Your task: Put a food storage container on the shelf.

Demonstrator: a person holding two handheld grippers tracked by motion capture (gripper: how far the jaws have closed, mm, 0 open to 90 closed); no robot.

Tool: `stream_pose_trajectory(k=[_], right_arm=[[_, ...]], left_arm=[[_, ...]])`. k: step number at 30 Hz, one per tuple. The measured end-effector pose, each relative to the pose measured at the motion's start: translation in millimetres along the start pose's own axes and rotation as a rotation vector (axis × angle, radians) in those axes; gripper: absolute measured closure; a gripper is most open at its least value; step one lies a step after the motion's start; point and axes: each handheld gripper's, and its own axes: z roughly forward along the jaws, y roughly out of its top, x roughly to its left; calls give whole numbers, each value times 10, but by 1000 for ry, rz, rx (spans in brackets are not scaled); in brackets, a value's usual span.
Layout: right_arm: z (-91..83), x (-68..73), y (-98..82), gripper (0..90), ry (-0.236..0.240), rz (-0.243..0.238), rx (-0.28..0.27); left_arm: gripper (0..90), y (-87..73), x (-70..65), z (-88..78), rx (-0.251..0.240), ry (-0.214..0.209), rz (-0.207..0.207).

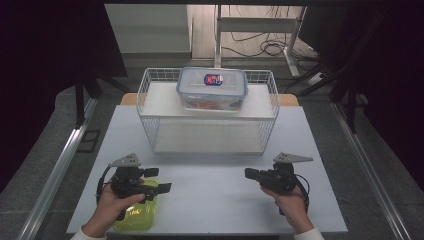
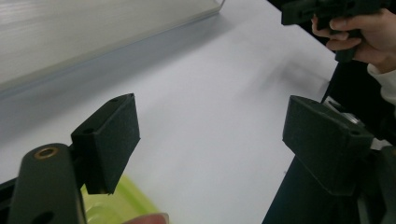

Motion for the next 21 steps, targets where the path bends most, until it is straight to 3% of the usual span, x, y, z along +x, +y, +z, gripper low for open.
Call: stream_pose_trajectory(k=[3, 6, 10, 21], right_arm=[[23, -3, -74, 800, 3, -3, 26], [59, -1, -138, 687, -15, -16, 56], [53, -12, -181, 596, -20, -7, 69], [-6, -71, -328, 519, -35, 28, 81]], left_arm=[[185, -65, 30, -17, 5, 12, -11], [201, -110, 54, -15, 19, 15, -20], [272, -124, 21, -35, 40, 22, 6], [425, -222, 135, -218, 38, 49, -33]])
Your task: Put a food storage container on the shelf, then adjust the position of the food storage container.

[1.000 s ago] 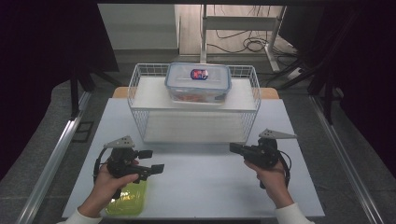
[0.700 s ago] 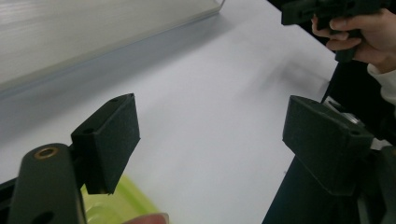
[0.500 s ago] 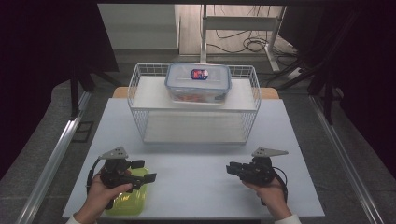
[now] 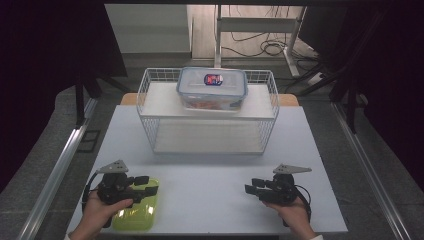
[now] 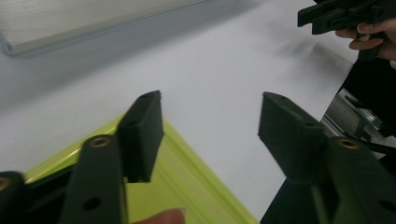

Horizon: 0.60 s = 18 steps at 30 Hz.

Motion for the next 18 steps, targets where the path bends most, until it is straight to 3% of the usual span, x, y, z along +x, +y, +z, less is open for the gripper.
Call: stream_pose_trajectory(k=[2, 5, 8, 12, 18], right_arm=[[-2, -8, 1, 517, -3, 3, -1], [-2, -4, 1, 511, -2, 5, -3], [-2, -9, -2, 510, -4, 7, 0], [8, -18, -3, 504, -9, 11, 2], [20, -27, 6, 500, -13, 25, 2]], left_arm=[[507, -17, 16, -65, 4, -1, 5], [748, -70, 59, -221, 15, 22, 18], [855, -155, 112, -389, 23, 40, 18], [895, -412, 202, -688, 50, 109, -6], [895, -775, 311, -846, 102, 161, -61]])
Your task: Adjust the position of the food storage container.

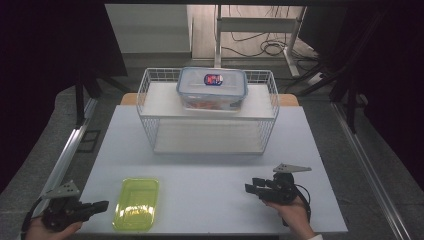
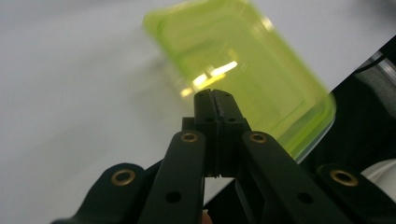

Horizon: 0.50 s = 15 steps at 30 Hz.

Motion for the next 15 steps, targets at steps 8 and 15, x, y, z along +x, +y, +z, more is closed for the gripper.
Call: stream_pose_trajectory(k=[8, 15], right_arm=[[35, 10, 20, 494, -2, 2, 3], [4, -10, 23, 491, -4, 8, -4]], left_arm=[[894, -191, 61, 312, 101, -8, -28], [895, -121, 7, 464, 112, -52, -21]])
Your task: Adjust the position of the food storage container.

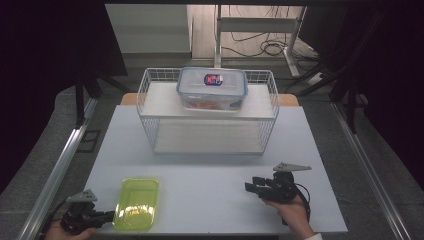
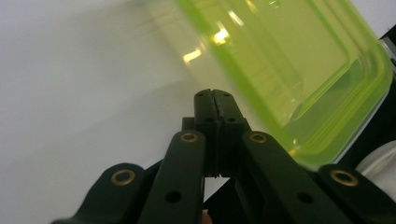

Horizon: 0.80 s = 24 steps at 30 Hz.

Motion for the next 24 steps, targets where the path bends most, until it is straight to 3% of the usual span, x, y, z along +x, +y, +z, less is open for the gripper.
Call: stream_pose_trajectory(k=[7, 15, 24], right_arm=[[-8, -4, -1, 491, 1, 2, -4], [7, 8, -7, 490, 3, -1, 3], [-6, -1, -4, 490, 4, 1, 0]], left_arm=[[895, 127, -77, 150, 17, -14, 11], [893, 405, -241, 383, 21, -41, 35], [893, 673, -463, 580, 34, -90, 91]])
